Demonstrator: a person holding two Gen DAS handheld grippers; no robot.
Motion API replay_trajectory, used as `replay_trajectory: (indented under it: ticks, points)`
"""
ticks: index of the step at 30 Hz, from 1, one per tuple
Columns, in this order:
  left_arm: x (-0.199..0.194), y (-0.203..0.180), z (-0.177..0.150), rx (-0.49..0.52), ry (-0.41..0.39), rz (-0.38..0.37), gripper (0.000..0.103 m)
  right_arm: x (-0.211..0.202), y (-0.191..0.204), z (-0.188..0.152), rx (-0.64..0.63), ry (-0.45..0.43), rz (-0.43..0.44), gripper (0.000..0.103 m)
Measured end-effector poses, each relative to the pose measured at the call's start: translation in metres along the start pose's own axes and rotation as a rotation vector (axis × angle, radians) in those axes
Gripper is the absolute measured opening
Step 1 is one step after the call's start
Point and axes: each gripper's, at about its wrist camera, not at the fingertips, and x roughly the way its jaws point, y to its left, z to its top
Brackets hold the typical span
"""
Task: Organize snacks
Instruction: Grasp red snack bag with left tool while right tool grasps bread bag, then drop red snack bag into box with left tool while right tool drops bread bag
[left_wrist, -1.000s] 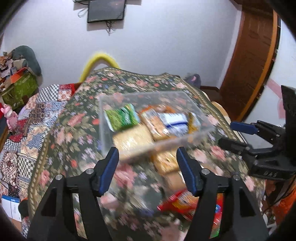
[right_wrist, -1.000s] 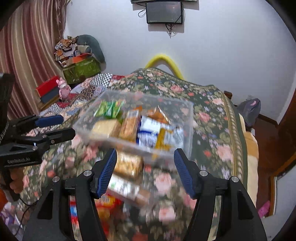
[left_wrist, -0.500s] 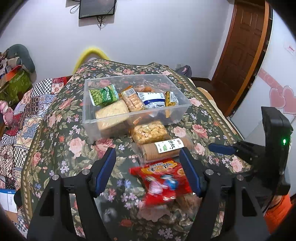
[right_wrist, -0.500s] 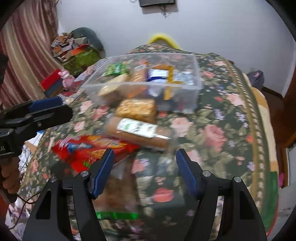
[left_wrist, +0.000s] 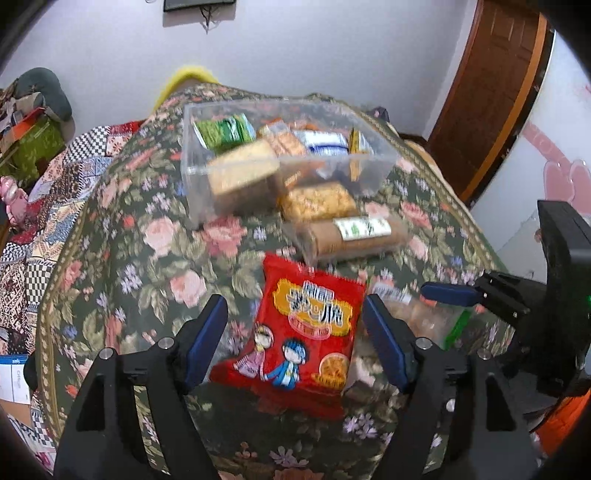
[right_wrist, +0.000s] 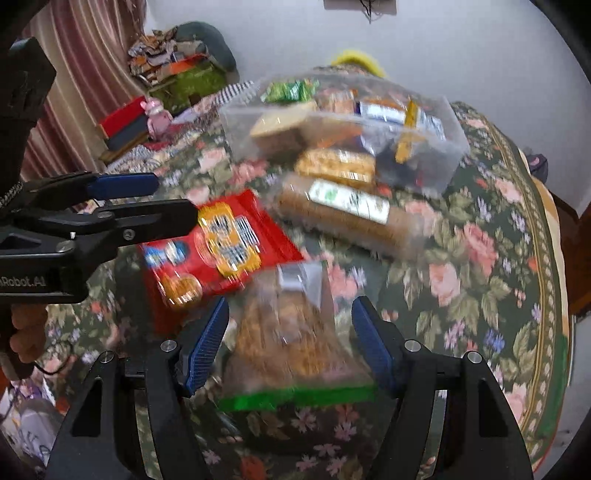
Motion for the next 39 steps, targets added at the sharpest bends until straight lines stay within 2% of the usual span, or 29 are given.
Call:
replay_trajectory:
  ticks: [4,6,7,11,16,17,19,21,30,39]
  points:
    - [0.015,-0.005,-0.01,0.03,0.032,0.014,0.084,0.001,-0.01,-0.009,0.04,0.005,0.002,0.065]
    - [0.023,-0.006,-0.013,0.036,0.046,0.019,0.085,-0.002,-0.014,-0.011,0.066,-0.006,0.009,0.057]
    - [0.027,-0.006,-0.014,0.037,0.057,0.022,0.086,-0.003,-0.016,-0.011,0.073,-0.009,0.017,0.05]
    - [0.041,-0.008,-0.017,0.042,0.078,0.029,0.089,-0.008,-0.022,-0.013,0.095,-0.026,-0.002,0.045]
    - [0.057,-0.011,-0.022,0.042,0.092,0.041,0.089,-0.015,-0.03,-0.017,0.139,-0.041,0.001,0.045]
    - [0.059,-0.012,-0.024,0.043,0.086,0.042,0.087,-0.017,-0.032,-0.018,0.147,-0.045,0.002,0.045]
    - [0.057,-0.013,-0.027,0.056,0.061,0.047,0.073,-0.019,-0.034,-0.018,0.158,-0.051,0.001,0.045]
    - [0.053,-0.015,-0.028,0.068,0.046,0.046,0.066,-0.022,-0.036,-0.017,0.164,-0.058,-0.002,0.045]
    - [0.019,-0.011,-0.017,0.04,-0.04,0.036,0.066,-0.038,-0.04,-0.001,0.176,-0.116,-0.012,0.044]
    - [-0.013,-0.003,0.021,-0.005,-0.147,0.022,0.066,-0.057,-0.047,0.032,0.168,-0.202,-0.032,0.044]
